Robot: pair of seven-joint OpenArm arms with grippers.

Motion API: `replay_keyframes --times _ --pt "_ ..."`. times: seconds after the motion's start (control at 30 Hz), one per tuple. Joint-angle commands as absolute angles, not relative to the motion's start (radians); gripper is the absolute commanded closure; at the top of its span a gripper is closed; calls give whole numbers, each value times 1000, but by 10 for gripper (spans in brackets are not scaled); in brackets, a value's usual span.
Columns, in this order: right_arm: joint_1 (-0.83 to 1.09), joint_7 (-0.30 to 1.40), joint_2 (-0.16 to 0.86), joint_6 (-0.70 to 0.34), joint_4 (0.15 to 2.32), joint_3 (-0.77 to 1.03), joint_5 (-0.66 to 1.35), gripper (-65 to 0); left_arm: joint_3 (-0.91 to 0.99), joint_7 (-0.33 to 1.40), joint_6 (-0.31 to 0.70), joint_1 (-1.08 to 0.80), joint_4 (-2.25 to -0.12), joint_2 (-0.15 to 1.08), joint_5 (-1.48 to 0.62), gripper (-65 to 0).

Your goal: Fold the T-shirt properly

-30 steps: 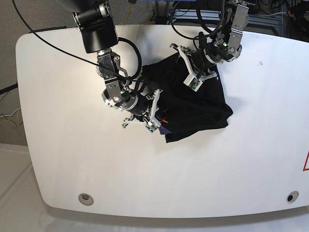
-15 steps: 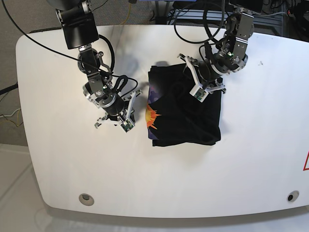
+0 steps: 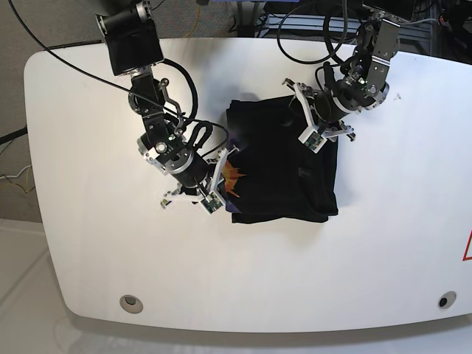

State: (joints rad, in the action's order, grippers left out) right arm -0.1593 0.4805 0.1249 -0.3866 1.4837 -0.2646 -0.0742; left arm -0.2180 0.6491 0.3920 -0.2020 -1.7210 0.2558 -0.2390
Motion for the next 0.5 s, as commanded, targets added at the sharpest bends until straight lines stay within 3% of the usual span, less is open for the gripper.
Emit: replay_keyframes --times 0.0,0.47 --pt "-142 510 122 -390 1489 -265 -81 -33 -216 639 384 -174 -1733 255 -243 -250" --pt "-140 529 122 -390 1492 -265 -74 -33 -213 639 384 -170 -1733 260 -243 -250"
